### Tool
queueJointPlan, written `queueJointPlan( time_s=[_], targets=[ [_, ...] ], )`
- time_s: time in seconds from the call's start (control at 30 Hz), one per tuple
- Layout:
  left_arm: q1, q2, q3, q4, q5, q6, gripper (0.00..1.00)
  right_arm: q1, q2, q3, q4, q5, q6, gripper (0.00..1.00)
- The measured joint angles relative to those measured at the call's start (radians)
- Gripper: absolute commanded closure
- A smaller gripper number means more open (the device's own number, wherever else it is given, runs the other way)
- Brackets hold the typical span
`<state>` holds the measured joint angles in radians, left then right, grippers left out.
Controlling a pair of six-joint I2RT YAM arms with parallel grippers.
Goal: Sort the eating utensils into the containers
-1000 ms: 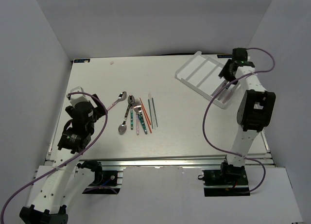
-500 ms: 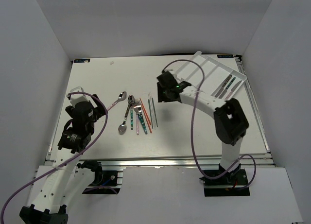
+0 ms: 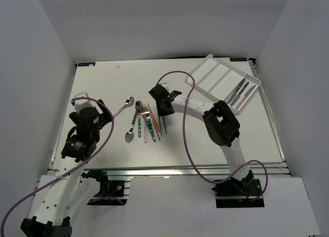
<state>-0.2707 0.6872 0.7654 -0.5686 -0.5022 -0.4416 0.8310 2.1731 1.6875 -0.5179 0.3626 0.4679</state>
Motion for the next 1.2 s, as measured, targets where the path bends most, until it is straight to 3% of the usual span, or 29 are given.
queueJointPlan(
  time_s=[0.07,0.43,0.63,0.7,0.73,1.03,1.2],
  targets=[
    [0.0,0.0,0.0,0.0,0.0,0.0,0.02,-0.002,0.0,0.0,-0.003,0.002,-0.001,0.67],
    [0.0,0.0,0.0,0.0,0.0,0.0,0.02,-0.005,0.02,0.009,-0.003,-0.004,-0.006,0.68],
    [0.0,-0.001,0.0,0.0,0.0,0.0,0.02,-0.014,0.046,0.026,0.007,-0.022,-0.006,0.74],
    [0.0,-0.002,0.0,0.0,0.0,0.0,0.02,-0.019,0.046,0.026,0.012,-0.032,-0.006,0.86],
    [0.0,-0.002,0.0,0.0,0.0,0.0,0.02,-0.023,0.047,0.026,0.016,-0.037,-0.005,1.0],
    [0.0,-0.002,0.0,0.0,0.0,0.0,0.02,-0.068,0.011,-0.025,0.037,-0.047,0.001,1.0],
    [0.0,-0.002,0.0,0.0,0.002,0.0,0.02,-0.136,-0.146,-0.16,0.035,-0.076,-0.015,1.0]
  ],
)
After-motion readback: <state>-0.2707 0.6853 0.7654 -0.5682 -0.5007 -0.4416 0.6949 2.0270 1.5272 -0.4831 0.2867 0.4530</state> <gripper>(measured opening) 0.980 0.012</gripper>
